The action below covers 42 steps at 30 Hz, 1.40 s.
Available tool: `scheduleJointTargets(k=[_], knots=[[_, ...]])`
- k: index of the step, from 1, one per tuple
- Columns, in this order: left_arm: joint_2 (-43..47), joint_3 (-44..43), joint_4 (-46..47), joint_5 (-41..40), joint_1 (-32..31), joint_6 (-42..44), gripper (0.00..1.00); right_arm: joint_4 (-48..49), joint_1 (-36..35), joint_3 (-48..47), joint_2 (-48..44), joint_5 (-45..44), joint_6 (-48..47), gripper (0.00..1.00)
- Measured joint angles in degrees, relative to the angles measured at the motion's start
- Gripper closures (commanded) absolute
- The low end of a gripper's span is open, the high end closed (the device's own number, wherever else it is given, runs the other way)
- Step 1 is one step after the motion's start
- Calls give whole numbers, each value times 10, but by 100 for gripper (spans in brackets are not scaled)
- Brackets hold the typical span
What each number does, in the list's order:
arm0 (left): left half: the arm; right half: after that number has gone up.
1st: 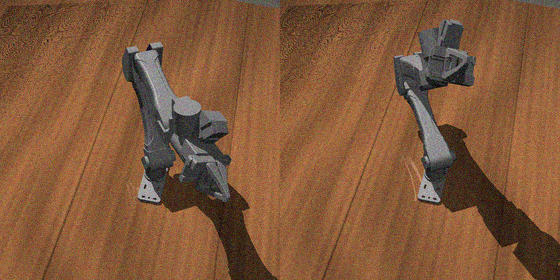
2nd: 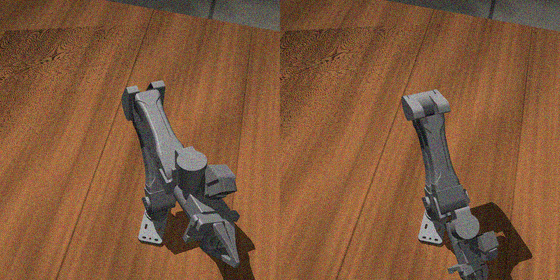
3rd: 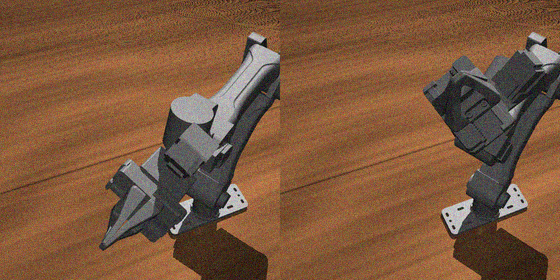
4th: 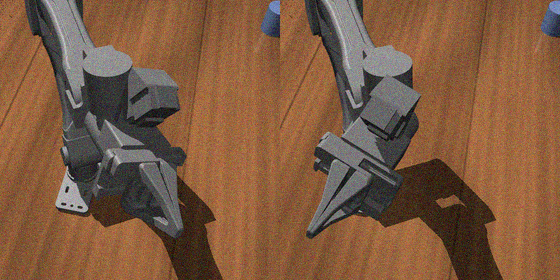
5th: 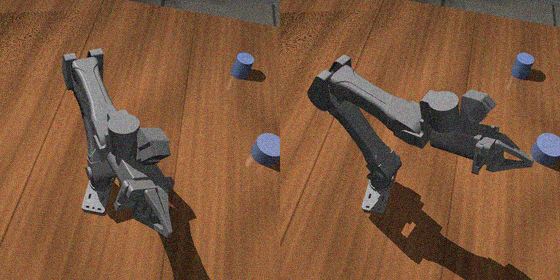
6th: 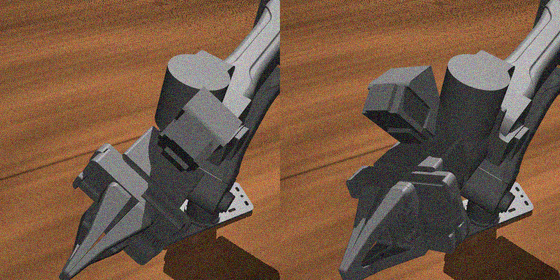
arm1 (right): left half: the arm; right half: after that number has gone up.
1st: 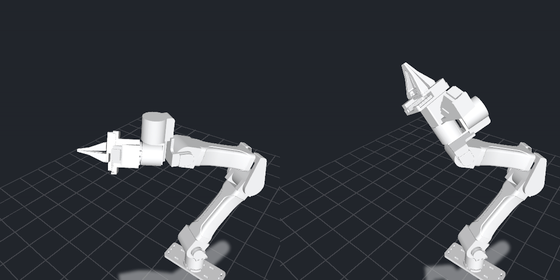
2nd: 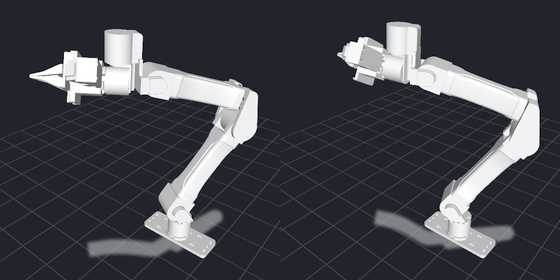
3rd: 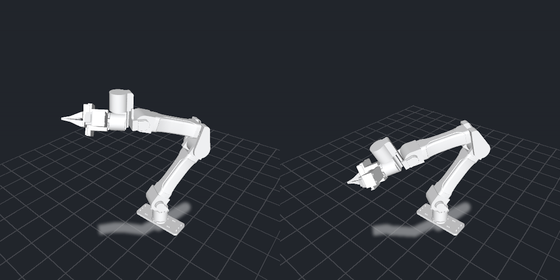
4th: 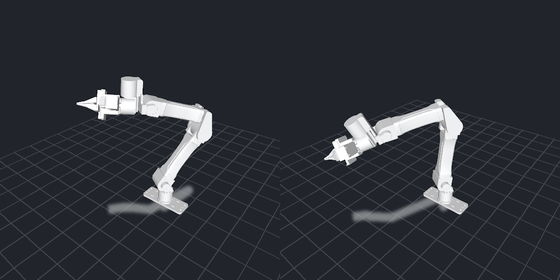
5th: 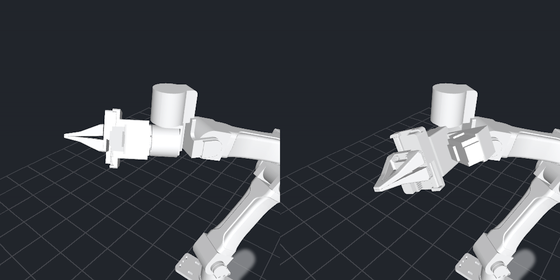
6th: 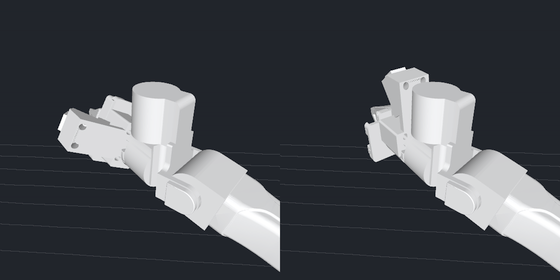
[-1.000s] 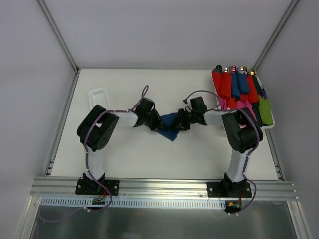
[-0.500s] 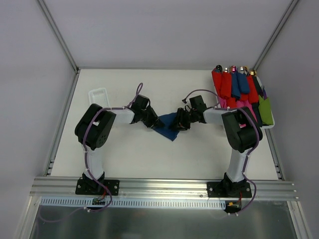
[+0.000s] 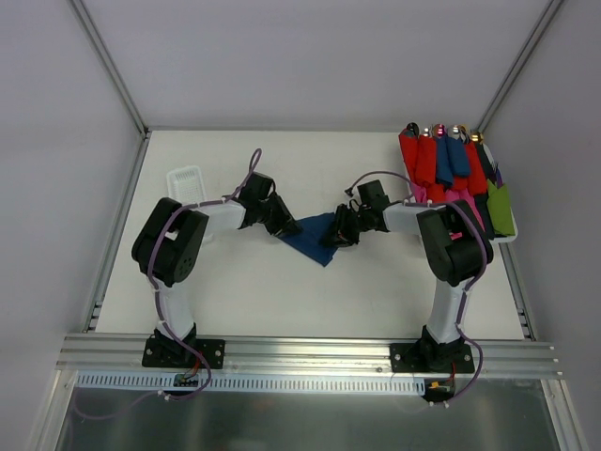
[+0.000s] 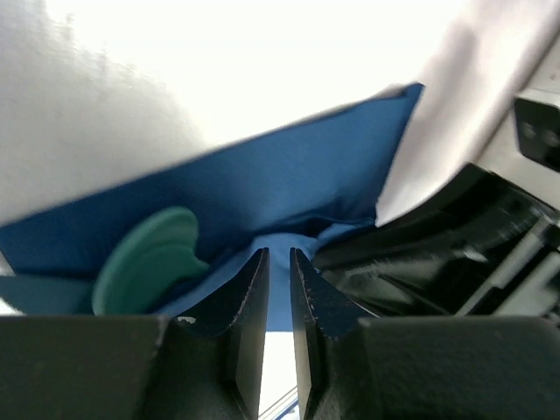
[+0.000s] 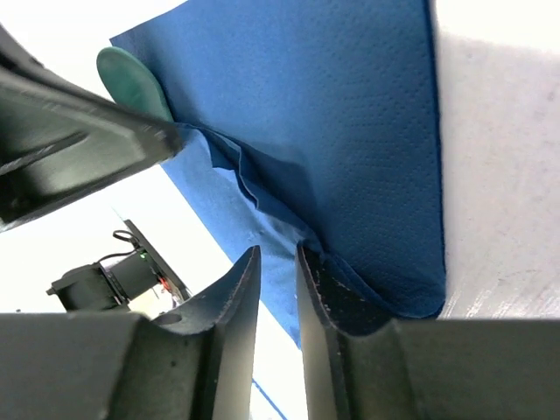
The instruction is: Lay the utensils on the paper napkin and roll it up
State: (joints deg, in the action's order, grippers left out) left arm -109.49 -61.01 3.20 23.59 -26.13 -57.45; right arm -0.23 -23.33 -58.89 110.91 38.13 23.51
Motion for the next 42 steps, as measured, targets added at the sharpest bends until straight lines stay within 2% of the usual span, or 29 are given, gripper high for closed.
scheduleJointTargets(k=[13,20,29,35,37,41,42], knots=[[22,0,-5,15,-34,4,84,35,12,25,2,14,73,73],[-21,-3,0,16,-38,-11,85,39,15,26,4,21,80,73],[-45,-16,15,19,-38,-49,92,33,22,26,4,33,75,70],[-49,-15,18,25,-34,-53,94,11,37,19,-1,44,41,62],[-49,-15,19,27,-34,-53,93,-5,51,18,-13,37,17,55],[-49,-15,17,30,-31,-51,94,-34,89,0,-28,17,-27,47],[-49,-15,15,30,-30,-51,94,-41,99,-9,-28,14,-37,42]])
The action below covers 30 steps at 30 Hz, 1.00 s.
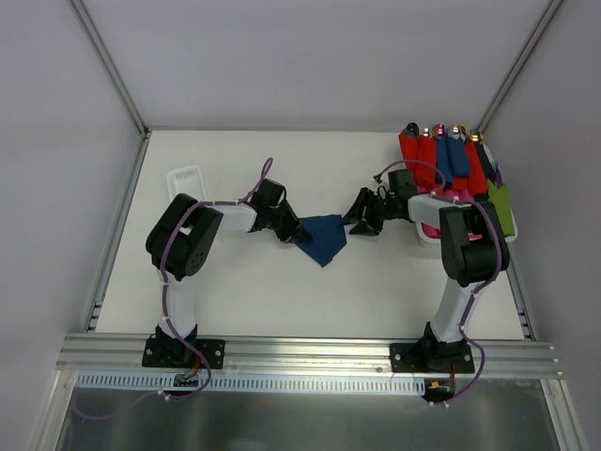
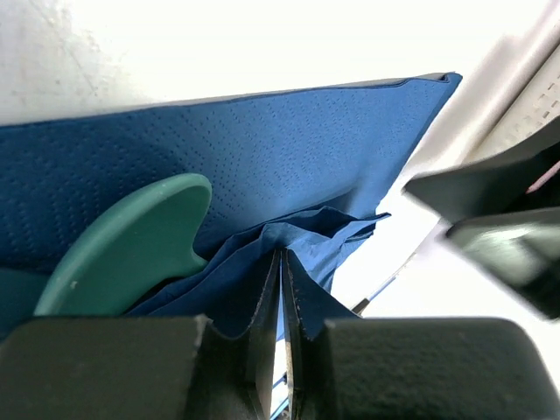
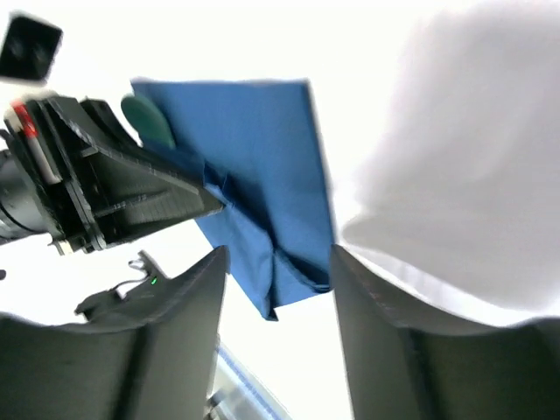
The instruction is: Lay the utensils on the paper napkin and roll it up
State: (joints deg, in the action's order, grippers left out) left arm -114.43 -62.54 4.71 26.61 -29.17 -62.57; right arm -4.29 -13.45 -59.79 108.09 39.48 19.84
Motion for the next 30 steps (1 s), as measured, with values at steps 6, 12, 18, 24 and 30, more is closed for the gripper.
scheduleJointTargets(k=[6,12,18,24,30], knots=[[0,-1,-5,0,0,2,94,-58,22,-54,3,-27,-66,39],[-2,-7,-12,1,0,4,94,-99,8,-104,60,-5,-95,40],[-2,-7,-14,1,0,5,94,-101,-12,-122,87,43,-95,41],[-3,-8,-14,1,0,5,94,-72,-23,-127,120,109,-57,46],[-3,-8,-14,2,0,6,94,125,-11,-36,121,180,90,46]])
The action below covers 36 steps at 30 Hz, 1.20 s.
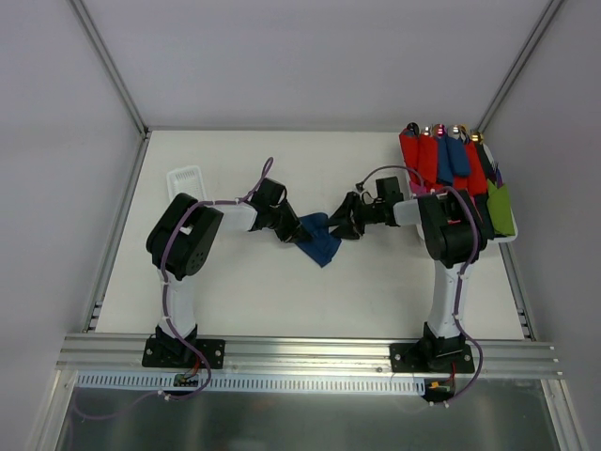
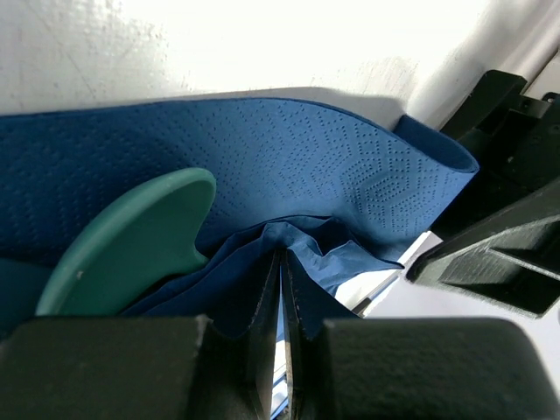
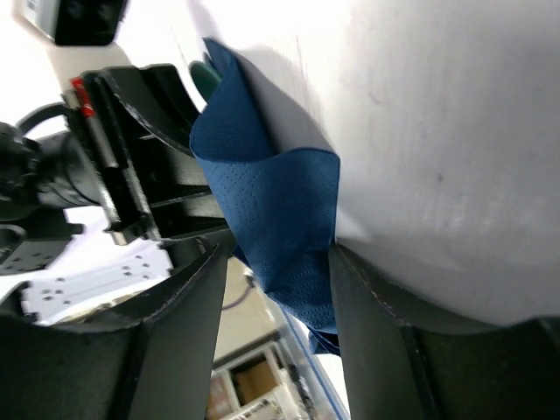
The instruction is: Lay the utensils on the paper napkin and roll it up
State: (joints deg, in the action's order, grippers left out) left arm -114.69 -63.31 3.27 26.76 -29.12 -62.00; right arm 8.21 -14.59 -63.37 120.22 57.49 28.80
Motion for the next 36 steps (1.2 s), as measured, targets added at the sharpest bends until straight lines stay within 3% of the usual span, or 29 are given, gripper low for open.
scheduleJointTargets(k=[6,11,27,36], knots=[[0,0,0,0,0,0,94,174,10,51,4,19,135,41],[0,0,0,0,0,0,94,220,14,77,-4,17,159,40],[0,0,-1,0,0,0,94,-57,32,142,-126,-45,-34,38],[0,0,-1,0,0,0,94,-17,32,145,-114,-36,-6,38]])
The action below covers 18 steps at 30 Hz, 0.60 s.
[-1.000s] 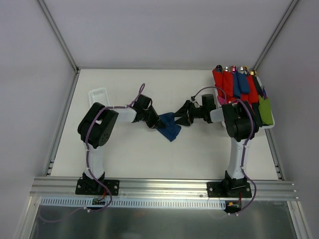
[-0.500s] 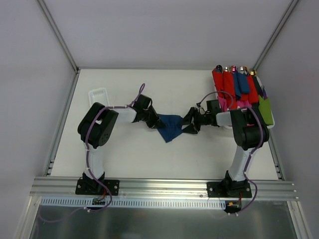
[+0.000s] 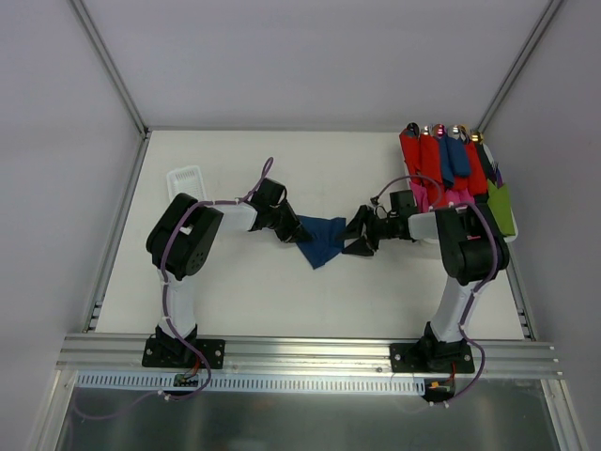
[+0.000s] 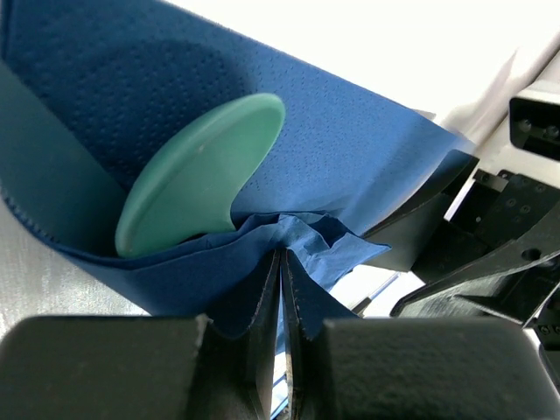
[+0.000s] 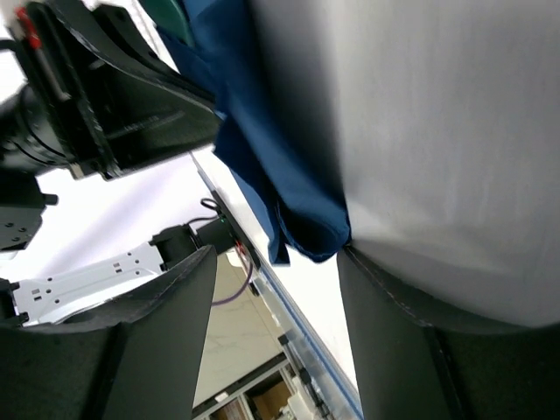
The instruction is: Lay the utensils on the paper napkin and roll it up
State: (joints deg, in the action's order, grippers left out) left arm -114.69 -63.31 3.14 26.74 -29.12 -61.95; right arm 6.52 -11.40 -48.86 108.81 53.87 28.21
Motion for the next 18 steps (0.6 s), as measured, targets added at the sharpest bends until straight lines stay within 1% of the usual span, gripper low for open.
scheduleJointTargets(k=[10,13,18], knots=[[0,0,0,0,1,0,94,207,0,23,40,12,99,40],[0,0,-1,1,3,0,94,247,1,21,50,8,115,39],[0,0,-1,1,3,0,94,273,2,-5,72,-1,125,39]])
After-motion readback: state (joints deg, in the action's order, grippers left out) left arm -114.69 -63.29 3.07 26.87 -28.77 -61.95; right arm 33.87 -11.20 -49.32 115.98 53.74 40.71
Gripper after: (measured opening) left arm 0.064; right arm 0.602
